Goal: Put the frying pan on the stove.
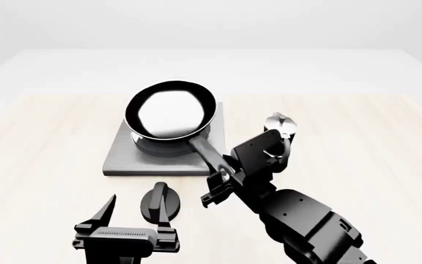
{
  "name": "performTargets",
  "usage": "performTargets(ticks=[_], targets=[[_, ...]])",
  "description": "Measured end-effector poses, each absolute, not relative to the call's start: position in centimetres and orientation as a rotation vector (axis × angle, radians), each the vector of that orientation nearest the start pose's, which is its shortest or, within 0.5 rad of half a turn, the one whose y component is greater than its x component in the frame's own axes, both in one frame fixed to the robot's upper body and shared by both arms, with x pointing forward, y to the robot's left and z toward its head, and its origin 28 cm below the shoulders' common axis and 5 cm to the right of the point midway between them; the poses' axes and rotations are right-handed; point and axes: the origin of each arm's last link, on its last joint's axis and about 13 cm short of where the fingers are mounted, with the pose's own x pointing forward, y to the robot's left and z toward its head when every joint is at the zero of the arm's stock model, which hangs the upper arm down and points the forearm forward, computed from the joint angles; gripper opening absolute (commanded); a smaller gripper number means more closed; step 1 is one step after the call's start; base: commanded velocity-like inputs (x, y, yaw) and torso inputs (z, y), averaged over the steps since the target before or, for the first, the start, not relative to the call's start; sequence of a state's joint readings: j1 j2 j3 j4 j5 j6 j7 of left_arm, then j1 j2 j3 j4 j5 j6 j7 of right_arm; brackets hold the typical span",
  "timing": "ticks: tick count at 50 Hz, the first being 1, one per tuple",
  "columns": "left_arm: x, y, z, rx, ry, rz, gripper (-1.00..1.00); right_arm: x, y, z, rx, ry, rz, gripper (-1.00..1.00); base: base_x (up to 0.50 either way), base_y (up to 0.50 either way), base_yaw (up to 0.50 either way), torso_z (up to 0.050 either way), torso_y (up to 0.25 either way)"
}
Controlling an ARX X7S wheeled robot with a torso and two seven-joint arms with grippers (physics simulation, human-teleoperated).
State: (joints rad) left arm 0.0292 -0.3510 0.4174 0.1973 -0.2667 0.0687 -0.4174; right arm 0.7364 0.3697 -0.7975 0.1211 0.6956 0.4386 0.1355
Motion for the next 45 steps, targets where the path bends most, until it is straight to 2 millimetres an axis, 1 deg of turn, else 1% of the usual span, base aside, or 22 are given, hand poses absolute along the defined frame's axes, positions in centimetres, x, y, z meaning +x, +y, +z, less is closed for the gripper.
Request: performTargets(ticks=[5, 6, 17, 29, 45], targets=[[18.7, 19.5, 3.7, -0.001, -0.098, -0.040, 1.00, 31.0, -6.2, 10.0, -0.147, 0.211, 0.523, -1.00, 0.00, 0.00, 0.00, 0.002, 0.002], [18.7, 19.5, 3.7, -0.001, -0.098, -0.040, 1.00, 31.0, -6.2, 9.9, -0.148, 0.211, 0.523, 1.00, 0.00, 0.00, 0.00, 0.000, 0.010], [18.7, 19.5, 3.7, -0.001, -0.098, -0.040, 1.00, 31.4, -6.1, 11.2, -0.159, 0.149, 0.510, 1.00, 0.00, 0.00, 0.00, 0.000, 0.000], [18.7, 19.6, 3.8, 0.000, -0.100, -0.038, 1.00, 31.5, -6.0, 11.8, -0.164, 0.124, 0.510, 1.00, 0.00, 0.00, 0.00, 0.000, 0.000], [18.7, 19.6, 3.8, 0.000, -0.101, -0.036, 1.00, 30.7, -6.3, 13.0, -0.130, 0.073, 0.518, 1.00, 0.00, 0.00, 0.00, 0.000, 0.000]])
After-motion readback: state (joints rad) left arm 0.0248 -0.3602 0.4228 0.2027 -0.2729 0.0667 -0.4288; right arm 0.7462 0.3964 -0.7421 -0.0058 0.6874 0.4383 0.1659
